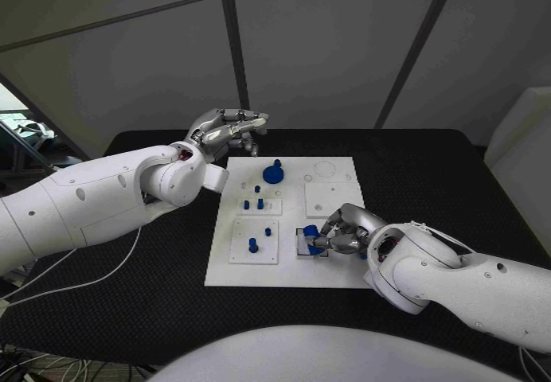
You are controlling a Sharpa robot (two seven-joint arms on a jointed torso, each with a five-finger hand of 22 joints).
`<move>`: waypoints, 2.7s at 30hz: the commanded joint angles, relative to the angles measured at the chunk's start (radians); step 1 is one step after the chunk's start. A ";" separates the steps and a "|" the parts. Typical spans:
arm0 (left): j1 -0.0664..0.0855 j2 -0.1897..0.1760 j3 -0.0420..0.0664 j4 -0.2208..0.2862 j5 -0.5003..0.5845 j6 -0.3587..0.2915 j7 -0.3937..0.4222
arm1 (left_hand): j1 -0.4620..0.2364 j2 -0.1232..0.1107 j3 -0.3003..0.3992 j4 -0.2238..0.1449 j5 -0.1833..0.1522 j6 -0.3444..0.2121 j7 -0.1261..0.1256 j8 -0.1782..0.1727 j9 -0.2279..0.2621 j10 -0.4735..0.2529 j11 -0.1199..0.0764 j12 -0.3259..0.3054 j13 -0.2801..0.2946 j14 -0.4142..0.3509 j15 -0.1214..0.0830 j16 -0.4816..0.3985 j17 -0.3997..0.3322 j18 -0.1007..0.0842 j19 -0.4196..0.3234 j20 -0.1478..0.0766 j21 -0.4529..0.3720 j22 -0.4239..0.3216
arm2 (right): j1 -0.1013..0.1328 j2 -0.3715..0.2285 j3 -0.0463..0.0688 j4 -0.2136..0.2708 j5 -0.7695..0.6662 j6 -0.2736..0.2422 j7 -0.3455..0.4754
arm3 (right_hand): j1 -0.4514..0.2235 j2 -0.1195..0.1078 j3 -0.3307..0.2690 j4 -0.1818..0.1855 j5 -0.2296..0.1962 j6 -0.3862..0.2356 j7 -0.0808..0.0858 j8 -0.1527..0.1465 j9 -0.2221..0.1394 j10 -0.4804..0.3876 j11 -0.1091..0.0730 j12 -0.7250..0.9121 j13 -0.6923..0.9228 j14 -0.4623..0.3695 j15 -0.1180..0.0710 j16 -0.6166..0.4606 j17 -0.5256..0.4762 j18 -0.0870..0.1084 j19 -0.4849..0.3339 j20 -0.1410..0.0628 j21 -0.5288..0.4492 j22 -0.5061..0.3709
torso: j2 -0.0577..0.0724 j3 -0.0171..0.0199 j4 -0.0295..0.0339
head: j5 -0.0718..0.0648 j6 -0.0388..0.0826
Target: Assemble the parts on the task board
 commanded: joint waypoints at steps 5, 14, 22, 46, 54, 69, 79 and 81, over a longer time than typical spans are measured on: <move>0.002 0.000 0.001 0.003 0.003 0.006 0.008 | 0.005 0.002 -0.004 0.000 0.003 -0.006 -0.001 0.003 0.000 -0.008 -0.001 0.005 -0.002 -0.007 -0.001 0.005 -0.001 -0.004 0.001 0.005 -0.005 -0.002 | 0.007 0.029 0.001 -0.028 0.003 0.018 0.015 | -0.006 0.006 -0.007 0.001 -0.004 0.000 -0.001 0.004 0.003 0.003 -0.001 -0.003 0.001 0.059 -0.006 0.003 0.001 -0.020 0.100 -0.007 0.004 0.254 | -0.001 0.0008 -0.0002 | 0.004 -0.001; 0.002 0.000 0.001 0.003 0.003 0.006 0.008 | 0.005 0.002 -0.004 0.000 0.003 -0.006 -0.001 0.003 0.000 -0.008 -0.001 0.005 -0.002 -0.007 -0.001 0.005 -0.001 -0.004 0.001 0.005 -0.005 -0.002 | 0.009 0.043 0.001 -0.039 0.002 0.034 0.015 | -0.031 0.012 -0.026 0.001 -0.051 -0.004 -0.002 0.011 0.026 0.004 -0.001 -0.008 0.005 0.059 -0.006 0.003 0.002 -0.020 0.100 -0.008 0.004 0.254 | -0.001 0.0002 -0.0015 | 0.007 -0.004; 0.002 -0.001 0.001 0.004 0.003 0.006 0.007 | 0.005 0.002 -0.004 0.000 0.003 -0.006 -0.001 0.003 0.000 -0.008 -0.001 0.005 -0.002 -0.007 -0.001 0.005 -0.001 -0.004 0.001 0.005 -0.005 -0.002 | 0.009 0.047 0.001 -0.044 0.002 0.035 0.013 | -0.048 0.019 -0.040 0.002 -0.084 -0.009 -0.003 0.015 0.041 -0.003 -0.001 -0.025 -0.005 0.059 -0.006 0.003 0.002 -0.020 0.099 -0.008 0.003 0.253 | -0.001 0.0004 -0.0011 | 0.009 -0.006; 0.002 -0.004 0.001 0.005 0.003 0.005 0.007 | 0.005 0.002 -0.004 0.000 0.003 -0.006 -0.001 0.003 0.000 -0.008 -0.001 0.005 -0.002 -0.007 -0.001 0.005 -0.001 -0.004 0.001 0.005 -0.005 -0.002 | 0.009 0.043 0.001 -0.039 -0.046 0.000 0.010 | -0.195 0.017 -0.082 0.002 -0.383 -0.049 0.008 0.018 0.097 -0.077 0.010 -0.174 -0.110 0.052 0.003 -0.015 -0.022 -0.013 0.083 0.001 -0.017 0.229 | -0.001 0.0006 -0.0015 | 0.010 -0.006; 0.002 -0.005 0.001 0.004 0.003 0.005 0.007 | 0.005 0.002 -0.004 0.000 0.003 -0.006 -0.001 0.003 0.000 -0.008 -0.001 0.005 -0.002 -0.007 -0.001 0.005 -0.001 -0.004 0.001 0.005 -0.005 -0.002 | 0.009 0.022 0.001 -0.016 -0.081 -0.006 0.027 | -0.034 0.023 -0.056 -0.048 -0.263 -0.037 -0.002 0.041 0.129 -0.054 0.001 -0.150 -0.088 0.053 -0.005 -0.018 -0.023 -0.013 0.084 -0.005 -0.015 0.231 | -0.001 0.0008 -0.0023 | 0.009 -0.005; 0.002 -0.003 0.001 0.002 0.003 0.007 0.007 | 0.005 0.002 -0.004 0.000 0.003 -0.006 -0.001 0.003 0.000 -0.008 -0.001 0.005 -0.002 -0.007 -0.001 0.005 -0.001 -0.004 0.001 0.005 -0.005 -0.002 | 0.009 0.022 0.001 0.005 -0.109 0.015 0.048 | 0.045 0.027 -0.067 -0.090 -0.347 -0.027 -0.016 0.102 0.179 -0.013 -0.012 -0.081 -0.031 0.055 -0.015 -0.016 -0.016 -0.015 0.089 -0.015 -0.010 0.238 | -0.001 0.0001 -0.0009 | 0.008 -0.008; 0.002 -0.001 0.001 0.000 0.003 0.007 0.006 | 0.005 0.002 -0.004 0.000 0.003 -0.006 -0.001 0.003 0.000 -0.008 -0.001 0.005 -0.002 -0.007 -0.001 0.005 -0.001 -0.004 0.001 0.005 -0.005 -0.002 | 0.009 0.029 0.000 -0.028 -0.120 0.051 0.035 | 0.057 0.040 -0.068 -0.092 -0.333 -0.029 -0.023 0.120 0.193 -0.005 -0.018 -0.069 -0.020 0.056 -0.019 -0.015 -0.014 -0.016 0.091 -0.018 -0.008 0.240 | 0.000 0.0000 -0.0004 | 0.010 -0.012; 0.002 -0.002 0.001 0.000 0.003 0.007 0.006 | 0.005 0.002 -0.004 0.000 0.003 -0.006 -0.001 0.003 0.000 -0.008 -0.001 0.005 -0.002 -0.007 -0.001 0.005 -0.001 -0.004 0.001 0.005 -0.005 -0.002 | 0.009 0.029 0.000 -0.032 -0.124 0.059 0.034 | 0.069 0.043 -0.067 -0.098 -0.333 -0.030 -0.025 0.124 0.196 -0.004 -0.019 -0.067 -0.018 0.056 -0.021 -0.014 -0.012 -0.016 0.091 -0.020 -0.007 0.241 | 0.000 0.0005 -0.0006 | 0.010 -0.013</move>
